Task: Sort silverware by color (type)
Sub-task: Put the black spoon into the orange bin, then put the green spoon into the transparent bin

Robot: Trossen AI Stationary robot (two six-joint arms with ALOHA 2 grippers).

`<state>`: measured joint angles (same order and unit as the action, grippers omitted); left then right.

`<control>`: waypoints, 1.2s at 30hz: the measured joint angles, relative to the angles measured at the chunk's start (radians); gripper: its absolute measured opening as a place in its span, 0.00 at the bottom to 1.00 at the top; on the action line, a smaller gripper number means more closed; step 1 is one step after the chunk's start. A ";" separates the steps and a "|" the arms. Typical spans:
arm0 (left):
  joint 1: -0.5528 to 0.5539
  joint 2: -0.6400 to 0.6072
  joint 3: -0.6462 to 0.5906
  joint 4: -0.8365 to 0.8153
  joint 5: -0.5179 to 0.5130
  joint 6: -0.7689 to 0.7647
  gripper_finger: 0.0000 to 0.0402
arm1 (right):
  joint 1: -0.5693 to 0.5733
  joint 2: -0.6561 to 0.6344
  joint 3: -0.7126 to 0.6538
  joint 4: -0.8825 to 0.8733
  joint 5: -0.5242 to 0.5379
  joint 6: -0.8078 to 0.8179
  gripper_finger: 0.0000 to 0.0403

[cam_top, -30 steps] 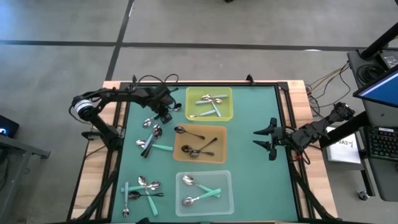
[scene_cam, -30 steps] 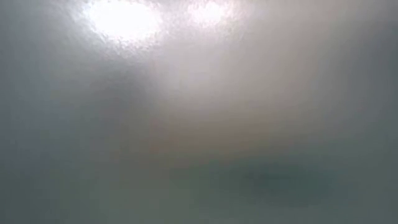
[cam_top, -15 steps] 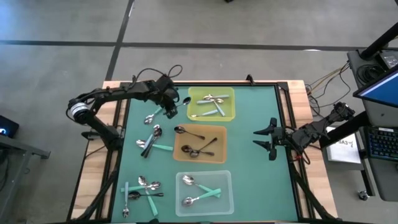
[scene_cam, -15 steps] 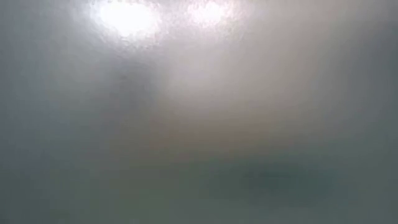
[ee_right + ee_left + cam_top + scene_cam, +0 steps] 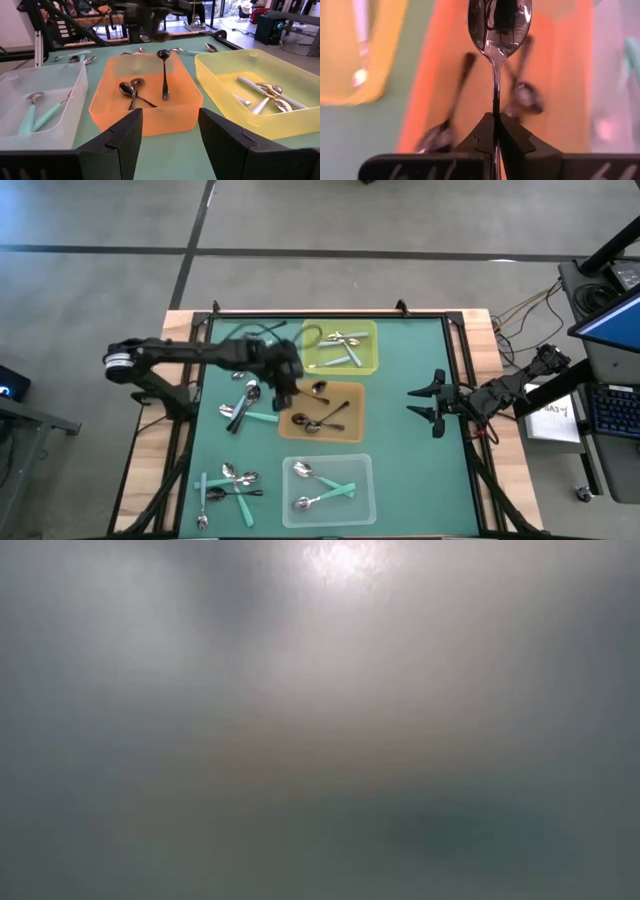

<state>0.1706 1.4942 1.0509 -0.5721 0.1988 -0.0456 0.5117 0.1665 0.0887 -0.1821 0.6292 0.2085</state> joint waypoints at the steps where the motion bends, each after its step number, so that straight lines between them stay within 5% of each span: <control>1: -0.029 0.010 0.003 0.020 -0.018 -0.023 0.00 | 0.000 0.000 0.000 0.000 0.000 0.000 0.46; 8: -0.124 0.084 0.068 0.054 -0.199 -0.172 0.04 | 0.000 0.000 0.000 0.000 0.000 0.000 0.46; 14: -0.120 0.133 0.163 -0.008 -0.228 -0.211 0.13 | 0.000 0.000 0.000 0.000 0.000 0.000 0.46; 18: -0.120 0.156 0.221 -0.151 -0.267 -0.158 0.22 | 0.000 0.000 0.000 0.000 0.000 0.000 0.46; 21: -0.106 0.164 0.245 -0.313 -0.419 -0.123 0.28 | 0.000 0.000 0.000 0.001 0.000 0.000 0.46; 25: -0.046 0.164 0.216 -0.437 -0.577 -0.123 0.33 | 0.000 0.000 0.000 0.000 0.000 0.000 0.46; 36: 0.290 0.168 0.017 -0.341 -0.574 -0.150 0.34 | 0.000 0.000 0.000 0.000 0.000 0.000 0.46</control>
<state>0.4607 1.6619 1.0677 -0.9134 -0.3752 -0.1955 0.5121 0.1665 0.0891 -0.1822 0.6292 0.2085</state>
